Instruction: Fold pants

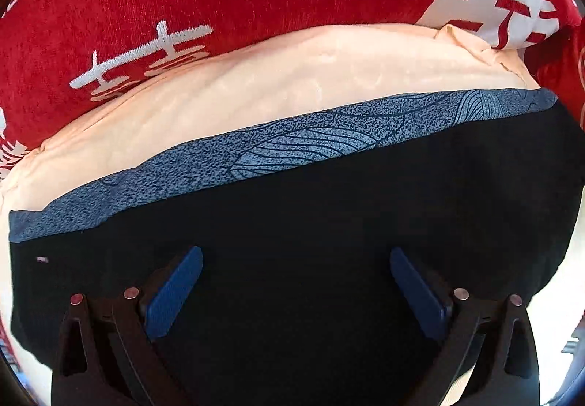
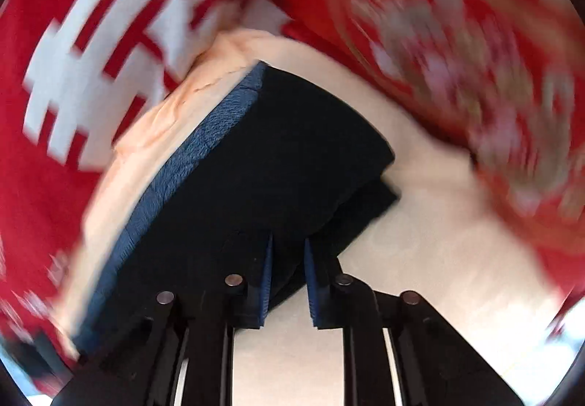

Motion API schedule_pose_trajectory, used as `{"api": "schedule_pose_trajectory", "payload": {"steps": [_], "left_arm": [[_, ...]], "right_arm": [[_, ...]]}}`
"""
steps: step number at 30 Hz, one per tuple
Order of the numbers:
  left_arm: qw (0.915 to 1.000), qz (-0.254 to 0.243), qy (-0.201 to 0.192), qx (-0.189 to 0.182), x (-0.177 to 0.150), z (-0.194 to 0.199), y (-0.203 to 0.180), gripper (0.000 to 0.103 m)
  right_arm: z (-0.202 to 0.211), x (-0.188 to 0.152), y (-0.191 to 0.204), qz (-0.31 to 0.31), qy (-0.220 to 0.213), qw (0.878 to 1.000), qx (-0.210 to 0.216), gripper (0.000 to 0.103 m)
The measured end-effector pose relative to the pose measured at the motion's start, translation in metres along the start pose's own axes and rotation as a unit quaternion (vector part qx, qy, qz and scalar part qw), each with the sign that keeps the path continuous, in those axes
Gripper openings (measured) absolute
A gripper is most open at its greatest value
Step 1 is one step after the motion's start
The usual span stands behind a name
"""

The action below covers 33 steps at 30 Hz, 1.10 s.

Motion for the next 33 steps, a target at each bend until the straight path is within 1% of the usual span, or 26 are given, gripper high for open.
{"api": "schedule_pose_trajectory", "payload": {"steps": [1, 2, 3, 4, 5, 6, 8, 9, 10, 12, 14, 15, 16, 17, 18, 20, 21, 22, 24, 26, 28, 29, 30, 31, 32, 33], "left_arm": [[0.9999, -0.003, 0.006, 0.007, 0.001, 0.004, -0.001, 0.103], [1.0, -0.005, 0.005, 0.006, 0.003, 0.009, -0.004, 0.103], [1.0, -0.002, -0.001, -0.001, 0.006, 0.015, -0.006, 0.103], [0.9999, 0.003, -0.007, -0.011, 0.008, 0.02, -0.011, 0.103], [0.9997, 0.007, -0.008, -0.02, 0.011, 0.024, -0.017, 0.103], [0.9996, 0.009, -0.008, -0.026, 0.012, 0.025, -0.023, 0.103], [0.9992, 0.008, -0.005, -0.038, 0.016, 0.026, -0.041, 0.103], [0.9991, 0.004, -0.002, -0.042, 0.015, 0.024, -0.047, 0.103], [0.9991, -0.002, 0.002, -0.042, 0.013, 0.023, -0.057, 0.103], [0.9993, -0.012, 0.012, -0.035, 0.008, 0.016, -0.066, 0.103], [0.9995, -0.013, 0.005, -0.03, 0.011, 0.013, -0.072, 0.103], [0.9995, -0.014, 0.0, -0.028, 0.009, 0.016, -0.07, 0.103], [0.9995, -0.016, 0.005, -0.027, 0.008, 0.018, -0.07, 0.103], [0.9995, -0.017, 0.007, -0.027, 0.005, 0.019, -0.068, 0.103], [0.9994, -0.02, 0.008, -0.026, 0.003, 0.027, -0.066, 0.103], [0.9992, -0.031, 0.002, -0.025, -0.003, 0.03, -0.063, 0.103], [0.9991, -0.035, -0.003, -0.024, -0.004, 0.03, -0.063, 0.103], [0.999, -0.037, -0.007, -0.022, -0.003, 0.028, -0.066, 0.103], [0.999, -0.039, -0.006, -0.021, -0.002, 0.028, -0.068, 0.103], [0.999, -0.039, 0.007, -0.019, -0.009, 0.023, -0.08, 0.103], [0.9991, -0.036, 0.01, -0.022, -0.005, 0.028, -0.075, 0.103], [0.9991, -0.032, 0.007, -0.028, 0.002, 0.026, -0.068, 0.103], [0.9991, -0.026, 0.001, -0.034, 0.005, 0.031, -0.067, 0.103], [0.999, -0.022, -0.006, -0.037, 0.009, 0.036, -0.068, 0.103], [0.9989, -0.022, -0.01, -0.041, 0.012, 0.038, -0.071, 0.103], [0.9987, -0.024, -0.011, -0.044, 0.014, 0.04, -0.076, 0.103]], "right_arm": [[0.003, 0.002, -0.012, -0.01, -0.005, 1.0, 0.001, 0.017], [0.007, 0.007, -0.018, -0.029, -0.01, 0.999, 0.02, 0.018], [0.013, 0.006, -0.027, -0.055, -0.014, 0.997, 0.043, 0.019], [0.016, 0.003, -0.035, -0.075, -0.012, 0.996, 0.056, 0.02], [0.016, -0.002, -0.042, -0.088, -0.006, 0.994, 0.059, 0.02], [0.015, -0.006, -0.047, -0.095, -0.001, 0.994, 0.054, 0.02], [0.01, -0.013, -0.056, -0.113, -0.002, 0.992, 0.055, 0.02], [0.008, -0.02, -0.059, -0.124, -0.005, 0.99, 0.063, 0.02], [0.003, -0.019, -0.06, -0.133, -0.008, 0.988, 0.076, 0.02], [-0.002, -0.018, -0.058, -0.139, -0.019, 0.986, 0.088, 0.02], [-0.009, -0.014, -0.051, -0.147, -0.027, 0.983, 0.108, 0.02], [-0.009, -0.011, -0.05, -0.152, -0.029, 0.982, 0.112, 0.021], [-0.01, -0.01, -0.05, -0.156, -0.026, 0.981, 0.112, 0.019], [-0.006, -0.008, -0.05, -0.151, -0.021, 0.983, 0.104, 0.009], [0.002, -0.005, -0.044, -0.13, -0.027, 0.986, 0.101, 0.006], [0.024, 0.002, -0.029, -0.055, -0.052, 0.994, 0.074, 0.005], [0.031, 0.004, -0.023, -0.021, -0.064, 0.996, 0.057, 0.005], [0.034, 0.005, -0.019, 0.012, -0.066, 0.997, 0.036, 0.005], [0.019, 0.001, -0.024, 0.015, -0.044, 0.999, 0.019, 0.005], [0.001, -0.006, -0.035, -0.004, -0.017, 1.0, 0.008, 0.006], [0.008, -0.011, -0.044, -0.029, -0.024, 0.999, -0.002, 0.007], [0.017, -0.014, -0.049, -0.046, -0.026, 0.999, -0.009, 0.013], [0.025, -0.018, -0.05, -0.061, -0.025, 0.998, 0.004, 0.014], [0.034, -0.022, -0.045, -0.065, -0.024, 0.997, 0.031, 0.014], [0.041, -0.024, -0.035, -0.053, -0.025, 0.997, 0.05, 0.014], [0.048, -0.028, -0.021, -0.026, -0.025, 0.997, 0.071, 0.014]]}}
Point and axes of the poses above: each gripper's, at about its wrist camera, not at the fingertips, and z roughly against the way its jaws point, y to its left, x to its top, the point moved 6 cm from there along -z, roughly the way its jaws point, and after that the axes turned 3 degrees about x, right-handed, at the moved point
